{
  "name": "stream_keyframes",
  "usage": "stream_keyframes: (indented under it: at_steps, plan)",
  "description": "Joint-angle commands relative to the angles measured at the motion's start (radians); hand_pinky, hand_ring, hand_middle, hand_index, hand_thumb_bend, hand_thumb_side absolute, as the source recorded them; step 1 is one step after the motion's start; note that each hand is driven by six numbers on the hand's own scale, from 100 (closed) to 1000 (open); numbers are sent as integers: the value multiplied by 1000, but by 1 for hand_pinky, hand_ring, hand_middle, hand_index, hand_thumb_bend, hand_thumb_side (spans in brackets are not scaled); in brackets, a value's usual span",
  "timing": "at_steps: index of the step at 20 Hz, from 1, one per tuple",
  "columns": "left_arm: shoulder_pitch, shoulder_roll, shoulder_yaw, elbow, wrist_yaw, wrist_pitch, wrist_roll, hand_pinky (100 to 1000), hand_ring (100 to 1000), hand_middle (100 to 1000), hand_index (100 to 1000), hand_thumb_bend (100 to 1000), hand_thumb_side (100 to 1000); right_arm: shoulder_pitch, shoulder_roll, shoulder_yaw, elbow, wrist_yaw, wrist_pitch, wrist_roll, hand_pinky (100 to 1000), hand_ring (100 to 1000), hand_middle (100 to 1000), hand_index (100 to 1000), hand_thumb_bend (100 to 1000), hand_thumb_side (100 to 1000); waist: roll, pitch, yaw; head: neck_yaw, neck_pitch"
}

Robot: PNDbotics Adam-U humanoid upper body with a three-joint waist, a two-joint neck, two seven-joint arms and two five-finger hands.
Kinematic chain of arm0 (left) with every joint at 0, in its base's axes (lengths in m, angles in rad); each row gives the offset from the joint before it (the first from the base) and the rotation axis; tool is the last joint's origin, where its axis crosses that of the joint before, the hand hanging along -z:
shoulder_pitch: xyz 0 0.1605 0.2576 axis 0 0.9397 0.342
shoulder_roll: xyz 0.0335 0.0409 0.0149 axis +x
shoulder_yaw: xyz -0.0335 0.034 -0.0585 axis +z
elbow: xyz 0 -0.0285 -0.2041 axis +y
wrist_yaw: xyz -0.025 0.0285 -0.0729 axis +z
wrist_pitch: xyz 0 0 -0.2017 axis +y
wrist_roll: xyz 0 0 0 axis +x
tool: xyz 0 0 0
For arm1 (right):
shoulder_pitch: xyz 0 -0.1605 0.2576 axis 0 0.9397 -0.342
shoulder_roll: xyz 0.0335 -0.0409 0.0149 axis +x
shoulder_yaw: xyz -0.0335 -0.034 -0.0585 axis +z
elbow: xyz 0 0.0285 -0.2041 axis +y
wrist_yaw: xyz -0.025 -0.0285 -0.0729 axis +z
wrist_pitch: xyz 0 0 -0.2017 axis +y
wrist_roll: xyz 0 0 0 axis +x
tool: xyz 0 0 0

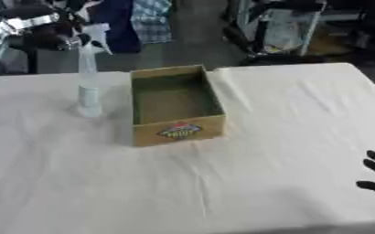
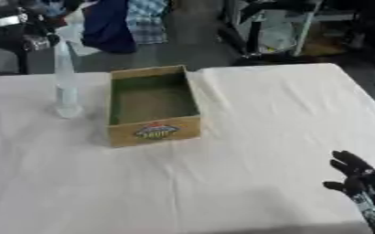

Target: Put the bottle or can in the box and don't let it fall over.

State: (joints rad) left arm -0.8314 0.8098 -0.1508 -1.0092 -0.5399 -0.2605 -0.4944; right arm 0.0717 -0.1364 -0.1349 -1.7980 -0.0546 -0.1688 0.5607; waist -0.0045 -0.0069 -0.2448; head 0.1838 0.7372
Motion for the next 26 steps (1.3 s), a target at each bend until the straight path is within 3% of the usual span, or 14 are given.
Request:
stream_keyframes:
  at_steps: [1,9,26]
  plan:
    - [-22,31,11,-16,-4,2,34,818,794,807,959,292,883,-8,-10,-3,-8,-6,1,1,794,1000,974,1000,100,620,2,-5,-1,3,0]
    - [-24,45,24,-9,-10,10,102,829,809,826,969,303,876,-7,-11,-3,-8,-7,1,1,794,1000,974,1000,100,618,1,-6,0,5,1]
    - [-19,33,20,3,-83,32,140,864,884,882,977,274,825,-9,-9,-4,-7,-5,0,0,794,1000,973,1000,100,620,2,-2,-3,6,4]
